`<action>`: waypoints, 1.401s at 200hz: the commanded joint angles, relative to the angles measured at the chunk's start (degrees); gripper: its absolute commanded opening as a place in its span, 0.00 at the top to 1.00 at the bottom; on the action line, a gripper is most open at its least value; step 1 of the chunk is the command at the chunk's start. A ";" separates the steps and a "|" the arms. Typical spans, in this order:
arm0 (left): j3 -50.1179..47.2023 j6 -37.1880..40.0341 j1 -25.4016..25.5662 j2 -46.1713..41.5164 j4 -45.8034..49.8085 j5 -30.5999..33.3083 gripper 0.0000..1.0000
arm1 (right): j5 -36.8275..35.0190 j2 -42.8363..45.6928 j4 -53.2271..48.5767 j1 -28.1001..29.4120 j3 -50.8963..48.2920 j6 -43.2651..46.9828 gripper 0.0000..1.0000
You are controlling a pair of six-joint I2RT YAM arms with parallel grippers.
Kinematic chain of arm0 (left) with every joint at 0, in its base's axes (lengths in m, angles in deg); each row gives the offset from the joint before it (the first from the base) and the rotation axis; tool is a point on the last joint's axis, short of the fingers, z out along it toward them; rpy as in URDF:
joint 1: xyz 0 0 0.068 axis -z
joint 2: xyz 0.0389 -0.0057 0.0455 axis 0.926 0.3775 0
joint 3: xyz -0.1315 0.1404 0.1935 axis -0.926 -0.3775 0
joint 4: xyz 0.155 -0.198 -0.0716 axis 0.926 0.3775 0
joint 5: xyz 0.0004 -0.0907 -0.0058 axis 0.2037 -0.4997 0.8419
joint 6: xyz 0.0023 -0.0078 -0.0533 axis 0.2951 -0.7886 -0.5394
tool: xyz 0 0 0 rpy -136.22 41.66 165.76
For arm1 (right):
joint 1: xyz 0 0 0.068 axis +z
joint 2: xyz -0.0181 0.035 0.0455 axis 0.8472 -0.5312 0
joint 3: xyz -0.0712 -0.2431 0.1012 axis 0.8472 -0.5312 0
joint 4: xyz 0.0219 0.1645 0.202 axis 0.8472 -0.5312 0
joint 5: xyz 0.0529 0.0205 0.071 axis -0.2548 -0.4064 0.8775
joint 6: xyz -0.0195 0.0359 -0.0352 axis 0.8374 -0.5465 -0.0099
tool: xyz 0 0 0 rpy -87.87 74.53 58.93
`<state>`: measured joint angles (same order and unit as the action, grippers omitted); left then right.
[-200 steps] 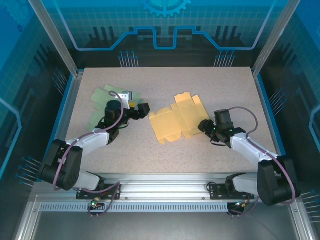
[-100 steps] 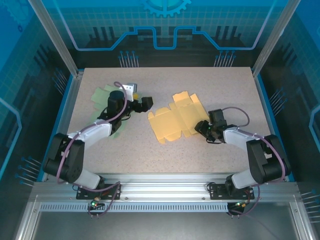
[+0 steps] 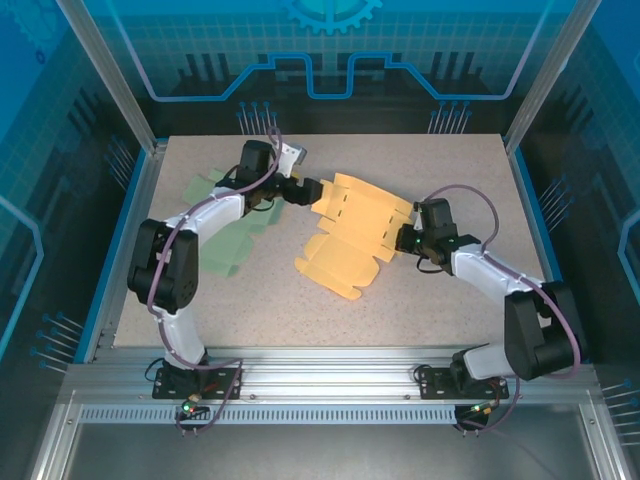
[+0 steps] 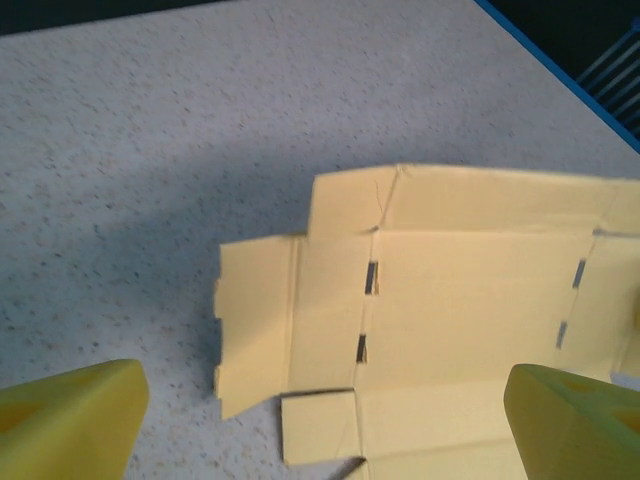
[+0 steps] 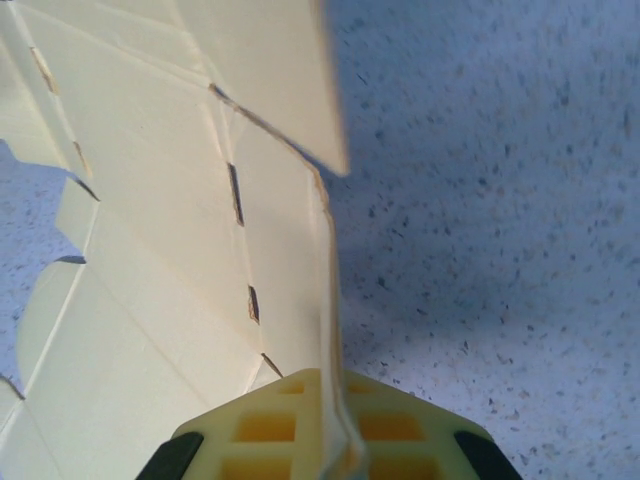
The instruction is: Fold the paper box
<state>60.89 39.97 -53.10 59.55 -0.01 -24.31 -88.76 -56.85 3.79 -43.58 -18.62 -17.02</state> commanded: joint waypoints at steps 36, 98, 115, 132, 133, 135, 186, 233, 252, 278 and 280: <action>-2.88 6.20 -5.41 -1.53 2.99 -13.43 0.06 | 7.79 2.93 1.86 0.53 2.23 12.91 1.00; 4.31 27.60 -5.52 -7.38 14.40 -16.64 0.02 | 14.98 2.82 -0.73 0.73 5.73 21.23 1.00; 8.36 33.33 -5.41 -5.75 20.27 -16.64 0.05 | 16.74 3.56 -1.23 0.73 6.26 22.62 1.00; 11.95 37.75 -5.33 -4.19 24.63 -16.82 0.05 | 18.36 4.11 -1.73 0.71 6.67 23.77 1.00; 12.10 38.07 -5.37 -4.10 24.87 -16.82 0.06 | 18.38 4.09 -1.76 0.71 6.70 23.87 1.00; 12.45 38.53 -5.33 -3.91 25.21 -16.87 0.07 | 18.60 4.10 -1.84 0.70 6.67 24.02 1.00; 17.59 52.09 -3.48 -0.38 31.62 -15.95 0.13 | 23.01 2.77 -3.78 0.91 10.32 25.88 1.00; 24.05 57.08 -2.79 4.51 36.08 -14.17 0.20 | 23.37 1.43 -4.64 1.77 11.39 26.40 1.00; 26.04 58.09 -2.60 5.95 37.22 -13.15 0.21 | 23.32 1.43 -4.86 2.12 11.39 26.70 1.00; 26.46 57.05 -2.41 6.44 34.02 -10.54 0.15 | 23.43 1.50 -4.95 2.11 11.46 26.96 1.00; 26.56 57.05 -2.42 6.49 33.89 -10.44 0.14 | 23.44 1.47 -4.99 2.11 11.44 26.96 1.00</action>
<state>85.37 95.23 -55.90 65.34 33.87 -36.36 -66.86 -55.00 -0.10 -42.08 -8.92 8.77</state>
